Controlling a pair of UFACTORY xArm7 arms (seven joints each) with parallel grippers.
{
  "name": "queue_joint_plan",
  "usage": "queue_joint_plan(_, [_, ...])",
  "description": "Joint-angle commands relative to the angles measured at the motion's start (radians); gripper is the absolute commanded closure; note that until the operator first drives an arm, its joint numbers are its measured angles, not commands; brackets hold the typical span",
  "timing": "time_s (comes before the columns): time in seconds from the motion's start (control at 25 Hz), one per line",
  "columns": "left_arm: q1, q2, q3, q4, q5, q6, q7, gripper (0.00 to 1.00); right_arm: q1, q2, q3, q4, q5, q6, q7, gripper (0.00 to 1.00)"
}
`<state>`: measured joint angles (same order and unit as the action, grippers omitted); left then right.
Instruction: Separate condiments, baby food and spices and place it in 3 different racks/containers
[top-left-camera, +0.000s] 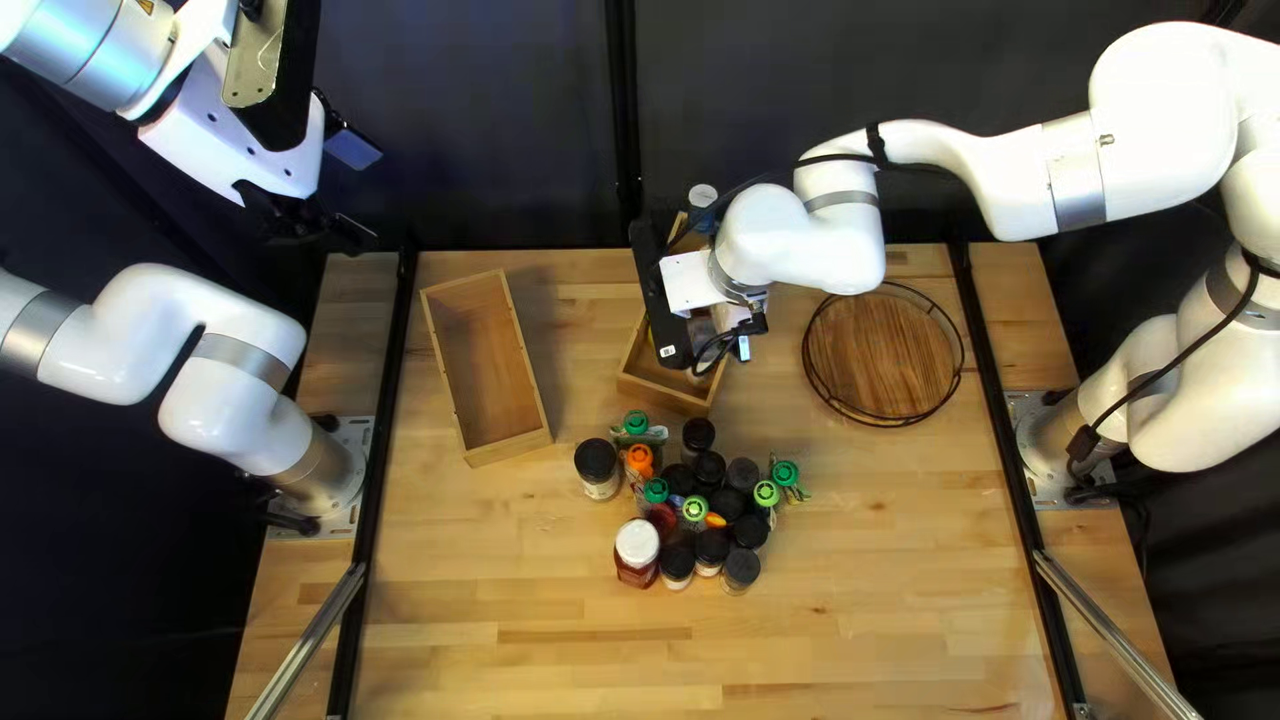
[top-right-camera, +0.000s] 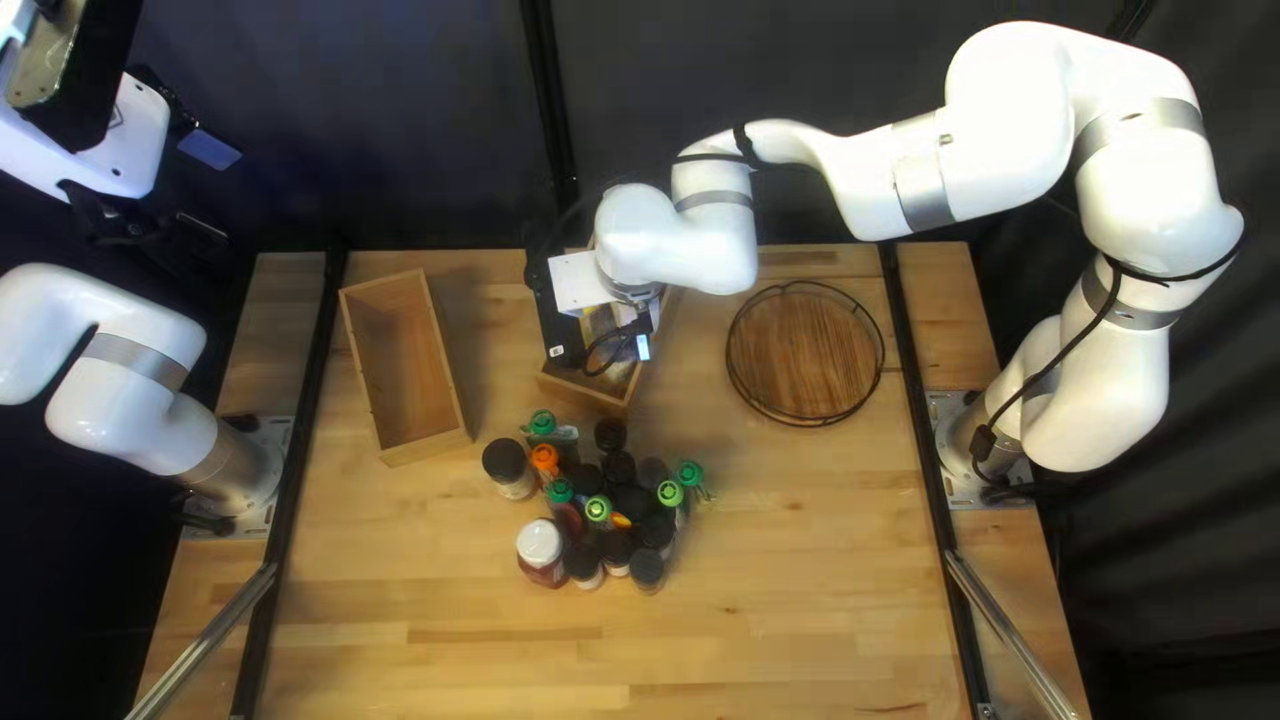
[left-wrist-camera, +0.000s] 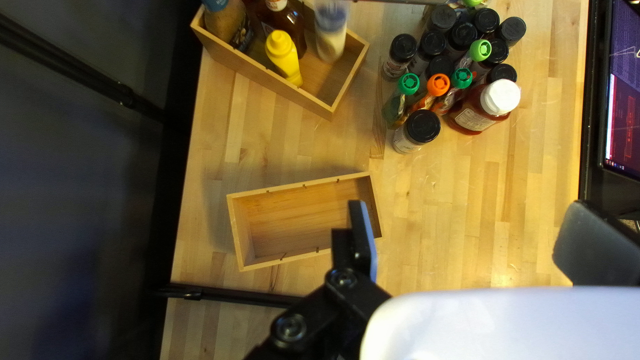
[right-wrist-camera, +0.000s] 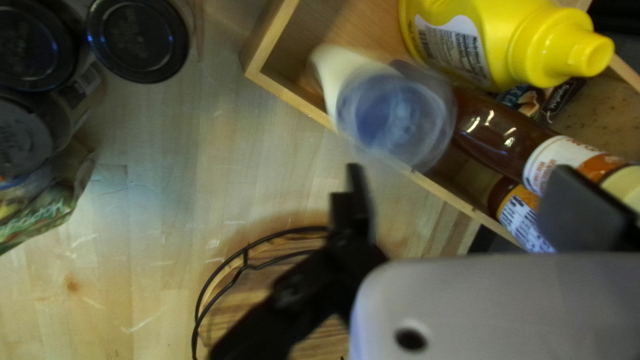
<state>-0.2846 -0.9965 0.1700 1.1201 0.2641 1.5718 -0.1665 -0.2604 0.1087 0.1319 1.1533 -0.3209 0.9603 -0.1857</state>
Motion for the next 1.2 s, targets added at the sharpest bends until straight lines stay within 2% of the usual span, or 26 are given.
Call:
queue_joint_plan(0.04, [0.0,0.0,0.0,0.0,0.0,0.0,0.0,0.0,0.014,-0.06,0.017,-0.01,0.041,0.036,-0.027,0.0])
queue_joint_plan(0.44, [0.0,0.0,0.0,0.0,0.0,0.0,0.0,0.0,0.089,-0.231,0.078,-0.1,0.214,0.076,-0.055,0.0])
queue_joint_plan(0.56, [0.0,0.0,0.0,0.0,0.0,0.0,0.0,0.0,0.109,-0.263,0.095,-0.134,0.252,0.053,-0.029,0.0])
queue_joint_plan(0.96, [0.0,0.0,0.0,0.0,0.0,0.0,0.0,0.0,0.173,-0.31,0.183,-0.265,0.347,-0.107,0.231,0.0])
queue_joint_plan(1.08, [0.0,0.0,0.0,0.0,0.0,0.0,0.0,0.0,0.19,-0.351,0.212,-0.319,0.361,-0.139,0.302,0.0])
queue_joint_plan(1.2, [0.0,0.0,0.0,0.0,0.0,0.0,0.0,0.0,0.206,-0.439,0.212,-0.414,0.399,-0.173,0.323,0.0])
